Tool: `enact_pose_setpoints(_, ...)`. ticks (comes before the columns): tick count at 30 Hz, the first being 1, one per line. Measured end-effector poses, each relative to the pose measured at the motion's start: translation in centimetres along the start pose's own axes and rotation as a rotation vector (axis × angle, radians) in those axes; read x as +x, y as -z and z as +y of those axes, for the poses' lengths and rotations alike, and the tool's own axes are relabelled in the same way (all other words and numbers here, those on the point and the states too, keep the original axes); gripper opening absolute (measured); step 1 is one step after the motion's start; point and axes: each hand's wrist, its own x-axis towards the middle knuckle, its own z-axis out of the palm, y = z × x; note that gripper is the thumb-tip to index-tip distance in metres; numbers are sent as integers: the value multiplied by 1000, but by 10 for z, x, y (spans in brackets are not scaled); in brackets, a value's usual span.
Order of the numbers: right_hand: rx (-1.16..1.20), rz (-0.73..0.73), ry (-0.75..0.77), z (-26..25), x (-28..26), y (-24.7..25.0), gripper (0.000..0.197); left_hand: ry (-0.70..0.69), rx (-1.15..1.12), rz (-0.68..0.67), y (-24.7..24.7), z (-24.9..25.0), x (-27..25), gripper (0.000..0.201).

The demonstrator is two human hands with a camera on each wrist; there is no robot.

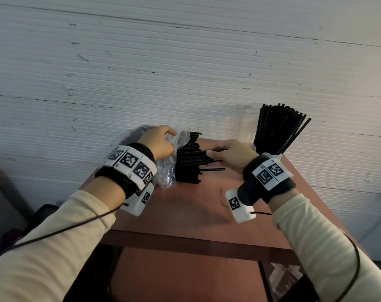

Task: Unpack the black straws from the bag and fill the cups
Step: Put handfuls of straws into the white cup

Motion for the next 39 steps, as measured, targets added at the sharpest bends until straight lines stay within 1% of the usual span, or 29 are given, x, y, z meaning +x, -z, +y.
enact_pose_setpoints(1, 9, 17, -8, 1, -2, 6, 13, -27, 45, 43, -1, 4, -2, 53)
enact_pose_setpoints(3, 54, 38, -19, 1, -10, 17, 10, -130, 75, 124, -5, 16, -6, 53)
enact_pose_setpoints(5, 45, 42, 2, 1, -16, 26, 9, -252, 49, 112, -12, 32, -11, 53)
enact_pose_setpoints(7, -4, 42, 24, 2, -19, 33, 10, -339, 152, 25, -21, 49, -13, 59)
enact_pose_setpoints(9, -49, 55, 38, 4, -22, 40, 13, -364, 284, -122, -31, 62, -15, 72)
enact_pose_setpoints(11, -35, 57, 52, 4, -26, 45, 17, -396, 271, -299, -41, 69, -12, 86)
enact_pose_setpoints(12, -35, 60, 62, 5, -29, 47, 18, -406, 269, -355, -47, 70, -9, 90)
enact_pose_setpoints(13, -49, 61, 72, 5, -31, 49, 18, -406, 297, -382, -51, 69, -6, 90)
enact_pose_setpoints(14, -74, 63, 77, 6, -32, 51, 18, -394, 340, -389, -56, 69, -2, 86)
enact_pose_setpoints(16, -126, 65, 86, 7, -36, 54, 18, -372, 374, -383, -63, 69, 4, 72)
enact_pose_setpoints(17, -142, 69, 85, 7, -37, 56, 18, -387, 377, -376, -66, 70, 6, 61)
enact_pose_setpoints(20, -116, 78, 72, 5, -44, 60, 18, -459, 391, -348, -69, 74, 10, 17)
enact_pose_setpoints(21, -134, 81, 79, 4, -46, 61, 18, -471, 392, -336, -69, 74, 11, 18)
enact_pose_setpoints(23, -175, 74, 99, 0, -50, 64, 17, -475, 377, -320, -70, 73, 13, 31)
enact_pose_setpoints(25, -251, 79, 136, -9, -54, 68, 16, -492, 349, -298, -68, 74, 13, 36)
enact_pose_setpoints(27, -346, 130, 205, -21, -58, 74, 17, -520, 279, -256, -62, 79, 8, 34)
enact_pose_setpoints(29, -358, 201, 302, -36, -62, 78, 23, -527, 171, -174, -54, 87, 3, 37)
enact_pose_setpoints(31, -323, 312, 407, -52, -65, 82, 33, -531, -15, -103, -46, 98, -2, 42)
enact_pose_setpoints(33, -254, 410, 515, -71, -69, 84, 38, -544, -238, -83, -40, 110, -5, 44)
enact_pose_setpoints(35, -198, 448, 623, -87, -70, 83, 39, -539, -416, -106, -42, 121, -5, 41)
enact_pose_setpoints(37, -196, 443, 712, -98, -68, 79, 41, -511, -580, -174, -51, 127, -5, 42)
enact_pose_setpoints(39, -250, 421, 741, -99, -62, 73, 40, -474, -681, -236, -65, 127, -3, 40)
